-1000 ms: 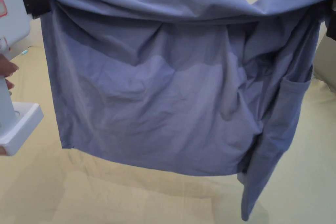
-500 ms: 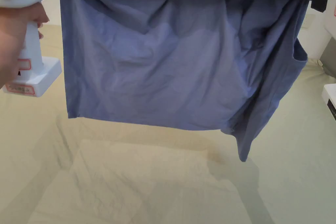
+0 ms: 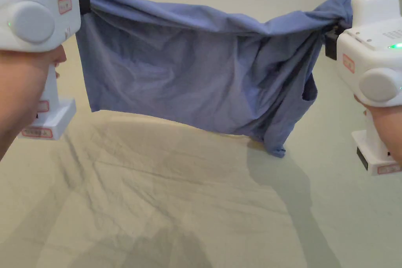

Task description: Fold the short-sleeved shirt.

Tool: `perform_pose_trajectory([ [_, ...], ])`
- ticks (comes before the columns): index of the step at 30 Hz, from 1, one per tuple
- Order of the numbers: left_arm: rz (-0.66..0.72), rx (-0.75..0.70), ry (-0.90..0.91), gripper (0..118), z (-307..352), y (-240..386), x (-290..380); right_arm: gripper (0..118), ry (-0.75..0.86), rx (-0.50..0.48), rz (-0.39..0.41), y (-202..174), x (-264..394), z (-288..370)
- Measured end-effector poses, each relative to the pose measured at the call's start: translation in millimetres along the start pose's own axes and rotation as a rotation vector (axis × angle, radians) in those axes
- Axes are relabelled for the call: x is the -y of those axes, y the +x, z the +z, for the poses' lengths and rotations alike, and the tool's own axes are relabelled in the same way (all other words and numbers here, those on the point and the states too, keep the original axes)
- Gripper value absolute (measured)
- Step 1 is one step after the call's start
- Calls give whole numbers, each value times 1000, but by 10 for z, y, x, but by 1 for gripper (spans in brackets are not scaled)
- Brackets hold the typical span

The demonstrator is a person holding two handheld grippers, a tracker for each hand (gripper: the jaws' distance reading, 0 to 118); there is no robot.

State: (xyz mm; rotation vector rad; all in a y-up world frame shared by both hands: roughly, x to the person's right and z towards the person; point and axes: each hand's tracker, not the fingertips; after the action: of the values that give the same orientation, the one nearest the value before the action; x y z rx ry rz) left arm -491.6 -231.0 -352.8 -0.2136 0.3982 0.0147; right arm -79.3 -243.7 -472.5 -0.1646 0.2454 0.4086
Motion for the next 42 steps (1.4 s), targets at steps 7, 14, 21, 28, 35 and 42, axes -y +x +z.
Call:
perform_pose_trajectory([
  [7, -44, -25, -187, 4, 450, -180, 1125, 13, -242, -179, -76, -411, 1147, 484],
  [14, -144, -27, -425, 4, 1392, -400, 2282, 13, -526, -364, -37, -732, 2166, 1430],
  [21, -232, 11, -660, 4, 2141, -520, 3012, 13, -754, -476, 5, -855, 2739, 2244],
  [28, -274, 90, -792, 4, 2633, -438, 3035, 13, -885, -516, 8, -753, 2804, 2654],
  [35, -369, 96, -875, 4, 2760, -453, 3049, 13, -1017, -600, -1, -802, 2836, 2940],
  [42, -279, 83, -825, 23, 2655, -547, 3018, 27, -992, -555, 16, -894, 2737, 2877],
])
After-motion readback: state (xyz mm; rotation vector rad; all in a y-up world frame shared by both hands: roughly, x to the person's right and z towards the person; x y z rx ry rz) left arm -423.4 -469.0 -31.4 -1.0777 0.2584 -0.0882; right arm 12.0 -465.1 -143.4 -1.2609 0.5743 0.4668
